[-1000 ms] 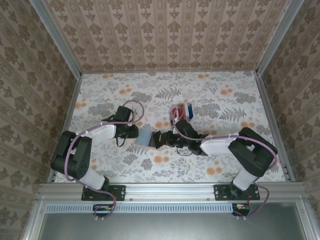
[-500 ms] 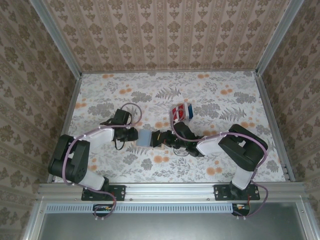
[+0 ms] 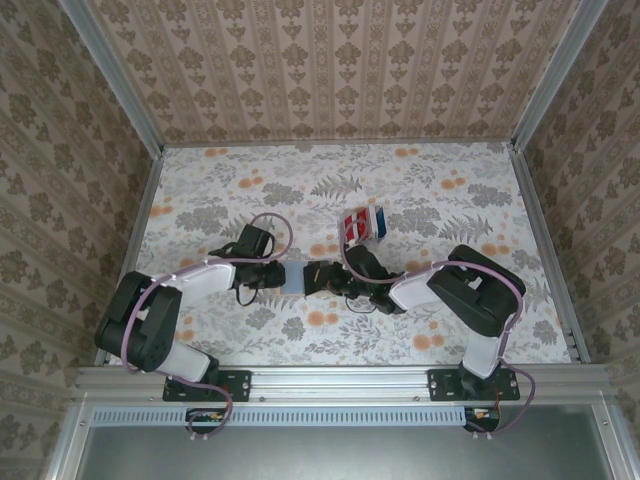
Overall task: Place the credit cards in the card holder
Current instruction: Insert the credit card into the card slot.
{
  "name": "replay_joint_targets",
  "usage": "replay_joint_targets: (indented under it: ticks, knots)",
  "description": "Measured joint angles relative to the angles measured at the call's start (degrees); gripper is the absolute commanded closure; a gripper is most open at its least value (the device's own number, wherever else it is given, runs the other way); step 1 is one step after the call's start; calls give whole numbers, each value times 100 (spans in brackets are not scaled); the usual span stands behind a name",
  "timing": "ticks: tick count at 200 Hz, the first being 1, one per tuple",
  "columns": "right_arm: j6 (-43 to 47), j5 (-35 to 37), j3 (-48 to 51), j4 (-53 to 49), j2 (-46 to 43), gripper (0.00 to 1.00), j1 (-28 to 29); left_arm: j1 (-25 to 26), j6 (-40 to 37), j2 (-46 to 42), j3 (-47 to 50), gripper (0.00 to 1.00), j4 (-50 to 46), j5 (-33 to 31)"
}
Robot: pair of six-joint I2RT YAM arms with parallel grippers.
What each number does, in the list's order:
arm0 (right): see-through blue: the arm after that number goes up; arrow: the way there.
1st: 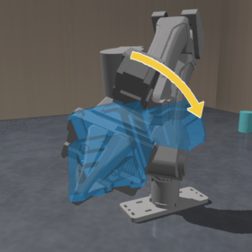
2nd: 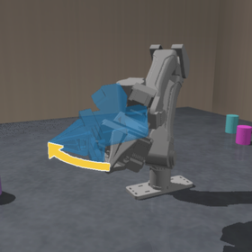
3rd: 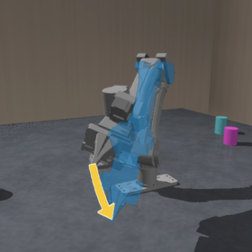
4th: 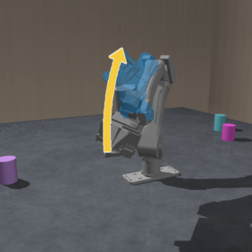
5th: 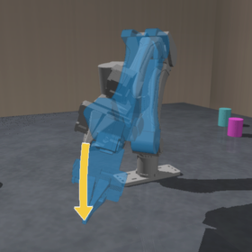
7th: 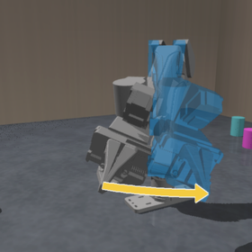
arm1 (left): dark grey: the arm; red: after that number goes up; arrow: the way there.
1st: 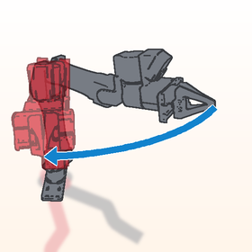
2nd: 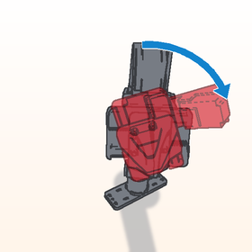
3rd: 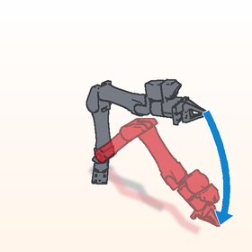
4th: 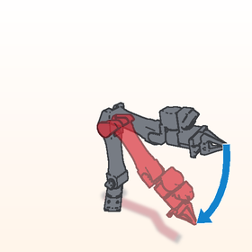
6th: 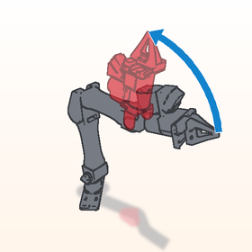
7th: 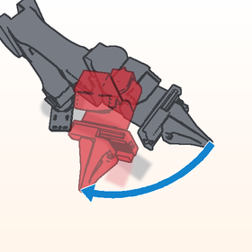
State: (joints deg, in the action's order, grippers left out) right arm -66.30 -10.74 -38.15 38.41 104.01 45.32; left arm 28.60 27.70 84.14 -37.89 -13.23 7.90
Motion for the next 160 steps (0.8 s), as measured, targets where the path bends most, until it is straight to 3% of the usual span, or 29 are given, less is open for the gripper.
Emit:
replay_joint_targets:
  ticks: [160]
  knots:
    - [144,-42,-205,216,326,89,-136,155,111,59,-11,72,61,-50]
